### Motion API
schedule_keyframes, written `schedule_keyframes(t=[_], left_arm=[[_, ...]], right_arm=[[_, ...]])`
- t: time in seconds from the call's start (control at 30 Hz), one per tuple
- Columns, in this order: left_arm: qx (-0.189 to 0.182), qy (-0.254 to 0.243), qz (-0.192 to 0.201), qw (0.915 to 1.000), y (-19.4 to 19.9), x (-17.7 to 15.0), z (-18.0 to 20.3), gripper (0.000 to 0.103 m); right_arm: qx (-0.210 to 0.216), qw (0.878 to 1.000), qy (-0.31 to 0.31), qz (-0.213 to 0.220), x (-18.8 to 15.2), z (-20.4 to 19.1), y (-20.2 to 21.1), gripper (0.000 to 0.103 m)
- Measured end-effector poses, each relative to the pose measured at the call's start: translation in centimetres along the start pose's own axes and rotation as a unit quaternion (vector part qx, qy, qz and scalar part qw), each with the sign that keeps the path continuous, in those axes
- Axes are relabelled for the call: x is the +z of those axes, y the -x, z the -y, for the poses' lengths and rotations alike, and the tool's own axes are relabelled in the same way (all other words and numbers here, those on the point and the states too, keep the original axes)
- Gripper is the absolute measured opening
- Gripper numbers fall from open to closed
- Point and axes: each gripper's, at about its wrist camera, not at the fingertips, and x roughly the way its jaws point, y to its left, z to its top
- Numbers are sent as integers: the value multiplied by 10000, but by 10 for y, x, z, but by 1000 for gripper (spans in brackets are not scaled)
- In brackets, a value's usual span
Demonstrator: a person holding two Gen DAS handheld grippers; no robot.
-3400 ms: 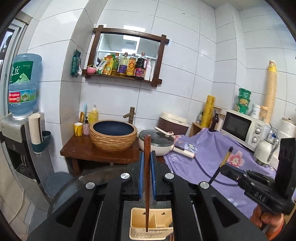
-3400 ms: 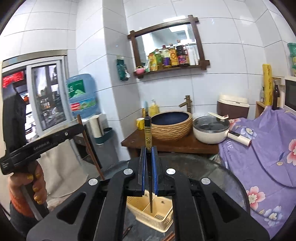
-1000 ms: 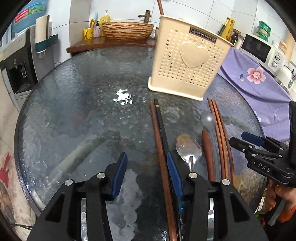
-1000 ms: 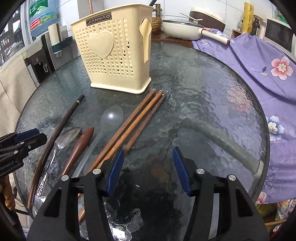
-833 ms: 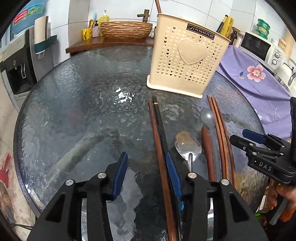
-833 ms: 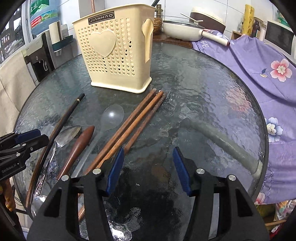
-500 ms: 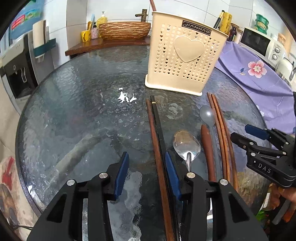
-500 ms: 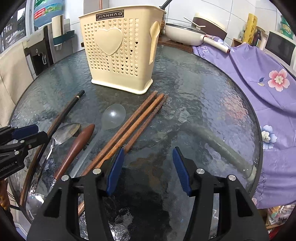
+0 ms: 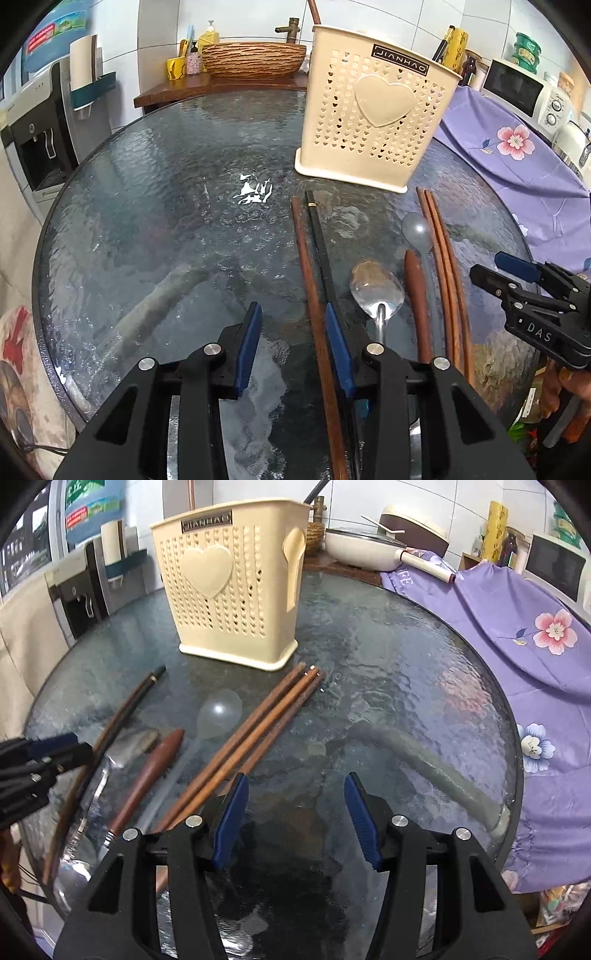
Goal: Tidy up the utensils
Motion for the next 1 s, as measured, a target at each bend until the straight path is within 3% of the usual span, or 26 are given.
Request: schedule_keyframes(t=[0.17, 0.53, 0.67, 0.83, 1.0], left_arm=[[21, -60, -10, 10000, -3, 0, 2, 36], [158, 1, -43, 9999, 0, 1, -10, 35], [133, 25, -43, 9999, -1, 3, -12, 35], [106, -33, -20, 9999, -4, 10, -9, 35], [149, -97, -54, 9998, -14, 20, -6, 35]], right_arm=[[133, 9999, 89, -36, 0, -12, -2, 54], [-130, 9982, 506, -292, -3, -11, -5, 54], [-232, 9983, 364, -384, -4, 4, -6, 54], [-3, 9995, 67, -310, 4, 16, -6, 54], [252, 9988, -243, -355, 17, 23, -20, 44]])
